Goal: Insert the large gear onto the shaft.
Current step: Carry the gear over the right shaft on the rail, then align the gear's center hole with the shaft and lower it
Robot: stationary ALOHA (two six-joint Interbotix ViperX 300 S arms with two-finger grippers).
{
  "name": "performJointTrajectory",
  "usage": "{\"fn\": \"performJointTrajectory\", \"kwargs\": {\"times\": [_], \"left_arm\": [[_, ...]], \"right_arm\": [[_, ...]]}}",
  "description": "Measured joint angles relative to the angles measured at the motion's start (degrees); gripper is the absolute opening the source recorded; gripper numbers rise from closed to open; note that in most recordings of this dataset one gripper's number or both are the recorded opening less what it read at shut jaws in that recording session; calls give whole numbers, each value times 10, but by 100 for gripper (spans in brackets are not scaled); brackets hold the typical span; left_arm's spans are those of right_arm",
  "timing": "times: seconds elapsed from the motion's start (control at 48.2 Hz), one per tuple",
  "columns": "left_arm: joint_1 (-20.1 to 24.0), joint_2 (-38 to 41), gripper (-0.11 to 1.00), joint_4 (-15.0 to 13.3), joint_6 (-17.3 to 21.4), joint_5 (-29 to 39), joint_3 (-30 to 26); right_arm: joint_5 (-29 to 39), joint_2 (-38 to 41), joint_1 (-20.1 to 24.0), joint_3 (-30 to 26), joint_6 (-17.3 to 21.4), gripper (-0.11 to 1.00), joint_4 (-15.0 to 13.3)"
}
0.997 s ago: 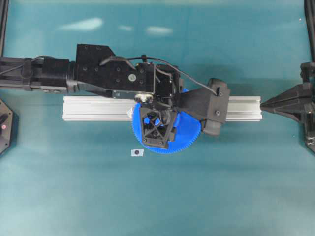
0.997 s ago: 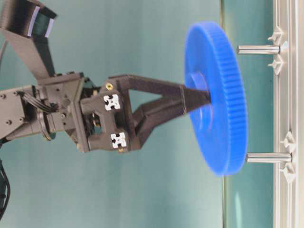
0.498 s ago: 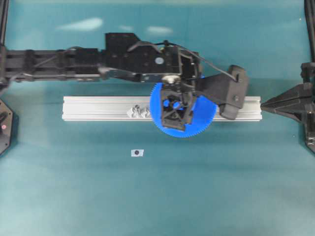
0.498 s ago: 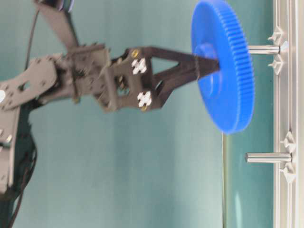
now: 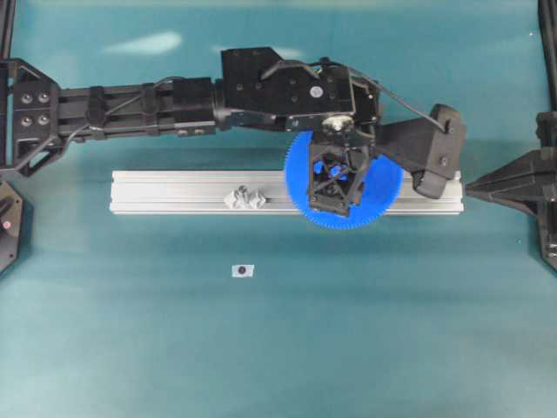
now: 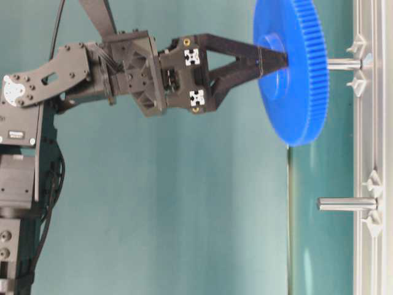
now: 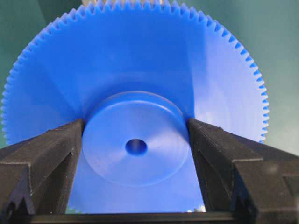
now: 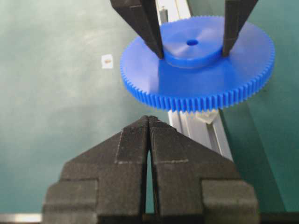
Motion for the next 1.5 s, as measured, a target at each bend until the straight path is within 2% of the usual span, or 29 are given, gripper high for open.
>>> {"fn": "performJointTrajectory", "kwargs": {"times": [0.249,1.495], "left_arm": [[2,15,76,0,1,7,-24],[15,41,76,3,2,13,-26]], "right_arm": [[1,0,1,0,-1,3,0],[1,-2,0,4,0,3,0]]}}
